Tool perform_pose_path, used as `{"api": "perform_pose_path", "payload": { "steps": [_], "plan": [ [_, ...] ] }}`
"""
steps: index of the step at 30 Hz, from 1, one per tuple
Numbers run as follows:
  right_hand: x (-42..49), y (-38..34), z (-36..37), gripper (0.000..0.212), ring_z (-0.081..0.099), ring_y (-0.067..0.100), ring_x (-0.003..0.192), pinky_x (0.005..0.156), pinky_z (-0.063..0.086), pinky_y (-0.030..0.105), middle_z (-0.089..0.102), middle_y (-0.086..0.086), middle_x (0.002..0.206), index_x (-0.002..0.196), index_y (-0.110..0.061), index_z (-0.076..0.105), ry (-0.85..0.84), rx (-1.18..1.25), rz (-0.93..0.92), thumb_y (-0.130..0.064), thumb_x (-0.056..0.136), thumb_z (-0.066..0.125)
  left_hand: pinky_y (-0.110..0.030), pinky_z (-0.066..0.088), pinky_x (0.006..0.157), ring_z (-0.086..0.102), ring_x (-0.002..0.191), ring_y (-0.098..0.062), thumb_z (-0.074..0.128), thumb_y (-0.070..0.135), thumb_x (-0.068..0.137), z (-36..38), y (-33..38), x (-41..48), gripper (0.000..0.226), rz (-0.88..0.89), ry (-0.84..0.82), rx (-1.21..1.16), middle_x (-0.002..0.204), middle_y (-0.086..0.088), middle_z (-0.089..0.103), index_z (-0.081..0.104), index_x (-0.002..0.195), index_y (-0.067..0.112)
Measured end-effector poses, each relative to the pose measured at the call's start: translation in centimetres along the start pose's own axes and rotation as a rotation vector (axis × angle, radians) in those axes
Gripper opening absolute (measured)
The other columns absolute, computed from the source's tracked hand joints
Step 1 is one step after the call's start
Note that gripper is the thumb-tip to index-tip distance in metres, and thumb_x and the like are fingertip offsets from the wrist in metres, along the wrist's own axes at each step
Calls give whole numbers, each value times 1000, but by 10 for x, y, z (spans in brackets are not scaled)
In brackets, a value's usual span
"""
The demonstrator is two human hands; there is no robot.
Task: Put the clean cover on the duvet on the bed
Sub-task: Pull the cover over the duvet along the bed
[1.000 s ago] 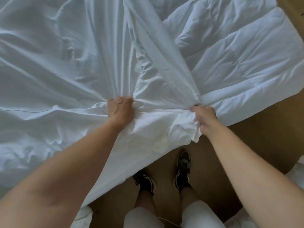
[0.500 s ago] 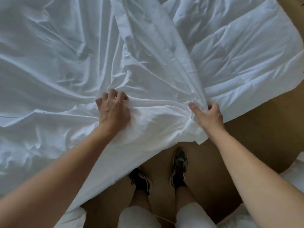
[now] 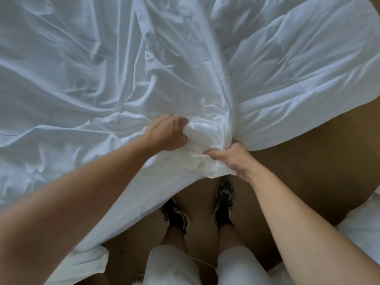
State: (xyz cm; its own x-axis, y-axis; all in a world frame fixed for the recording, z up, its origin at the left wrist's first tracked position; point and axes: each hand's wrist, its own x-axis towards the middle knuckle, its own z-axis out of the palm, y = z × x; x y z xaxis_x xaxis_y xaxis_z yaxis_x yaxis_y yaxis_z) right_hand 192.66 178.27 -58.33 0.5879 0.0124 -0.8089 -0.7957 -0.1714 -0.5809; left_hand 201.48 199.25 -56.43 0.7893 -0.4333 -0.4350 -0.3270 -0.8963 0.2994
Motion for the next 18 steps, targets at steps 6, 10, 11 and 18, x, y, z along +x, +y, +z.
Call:
{"api": "perform_pose_path", "payload": {
  "steps": [6, 10, 11, 18],
  "plan": [
    [1, -23, -53, 26, 70, 16, 85, 70, 56, 29, 74, -5, 90, 91, -21, 75, 167, -304, -126, -34, 71, 88, -28, 38, 55, 55, 65, -31, 57, 24, 66, -40, -29, -6, 10, -140, -31, -109, 60, 0, 55, 57, 65, 13],
    [10, -50, -61, 21, 64, 18, 78, 61, 51, 29, 69, -1, 82, 82, -21, 69, 276, -446, -213, -37, 76, 81, -29, 33, 53, 60, 73, -33, 55, 16, 70, -56, -39, -7, 2, -193, 41, -11, 64, 2, 53, 53, 69, 16],
    [11, -52, -58, 19, 64, 19, 79, 61, 51, 30, 68, -1, 83, 83, -22, 67, 310, -418, -225, -37, 77, 78, -32, 37, 60, 61, 81, -35, 56, 18, 71, -59, -36, -8, 8, -194, 69, 48, 74, 0, 57, 57, 79, 19],
    [14, -53, -18, 52, 63, 27, 115, 92, 56, 52, 70, -2, 124, 124, -34, 68, 162, 640, 75, -50, 75, 77, -43, 34, 84, 44, 101, -33, 72, 46, 67, 9, -23, -91, 59, 98, 497, 187, 118, -11, 46, 53, 115, 16]
  ]
}}
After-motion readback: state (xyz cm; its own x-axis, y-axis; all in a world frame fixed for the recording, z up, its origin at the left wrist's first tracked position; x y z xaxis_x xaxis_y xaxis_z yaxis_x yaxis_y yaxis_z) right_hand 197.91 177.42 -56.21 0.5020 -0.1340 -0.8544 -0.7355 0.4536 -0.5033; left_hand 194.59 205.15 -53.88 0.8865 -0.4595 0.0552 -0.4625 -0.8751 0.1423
